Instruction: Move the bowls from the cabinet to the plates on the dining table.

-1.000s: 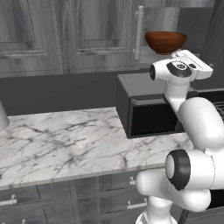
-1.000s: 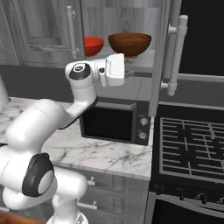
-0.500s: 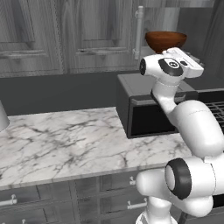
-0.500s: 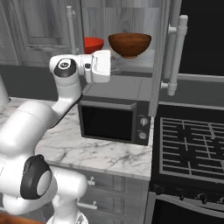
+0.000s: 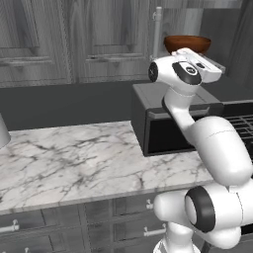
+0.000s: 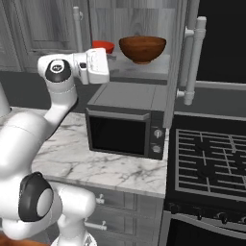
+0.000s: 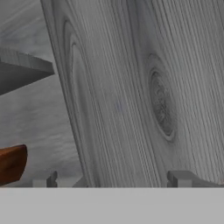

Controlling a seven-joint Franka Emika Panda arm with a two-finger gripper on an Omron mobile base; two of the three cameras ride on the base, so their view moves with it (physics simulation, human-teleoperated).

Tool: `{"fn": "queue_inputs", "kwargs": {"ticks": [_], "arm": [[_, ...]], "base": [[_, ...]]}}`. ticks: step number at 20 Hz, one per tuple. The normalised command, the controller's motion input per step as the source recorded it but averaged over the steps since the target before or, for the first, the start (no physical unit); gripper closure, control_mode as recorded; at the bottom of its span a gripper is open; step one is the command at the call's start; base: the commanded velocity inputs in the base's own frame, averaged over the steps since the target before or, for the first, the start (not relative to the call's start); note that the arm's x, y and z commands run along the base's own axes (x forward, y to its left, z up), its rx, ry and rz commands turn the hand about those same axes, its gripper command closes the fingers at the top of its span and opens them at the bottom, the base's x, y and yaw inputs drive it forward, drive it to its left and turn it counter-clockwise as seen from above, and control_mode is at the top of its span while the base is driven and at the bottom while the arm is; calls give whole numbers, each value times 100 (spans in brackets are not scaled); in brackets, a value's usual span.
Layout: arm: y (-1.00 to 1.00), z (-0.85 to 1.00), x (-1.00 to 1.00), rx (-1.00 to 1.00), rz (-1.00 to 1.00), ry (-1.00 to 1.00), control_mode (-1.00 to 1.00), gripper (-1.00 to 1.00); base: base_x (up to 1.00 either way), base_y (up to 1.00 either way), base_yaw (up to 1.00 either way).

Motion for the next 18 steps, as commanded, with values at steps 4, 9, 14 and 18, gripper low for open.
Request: {"fn": "queue_inputs", "kwargs": {"ticks": [4, 9, 14, 18], "arm": [[34, 11, 0, 0, 15, 0, -100, -100], [32, 4, -1, 0, 16, 0, -100, -100], [28, 0, -2, 0, 18, 0, -100, -100], [26, 0, -2, 0, 19, 0, -100, -100]], "base": [[0, 0, 0], [0, 0, 0], [0, 0, 0], [0, 0, 0]]}}
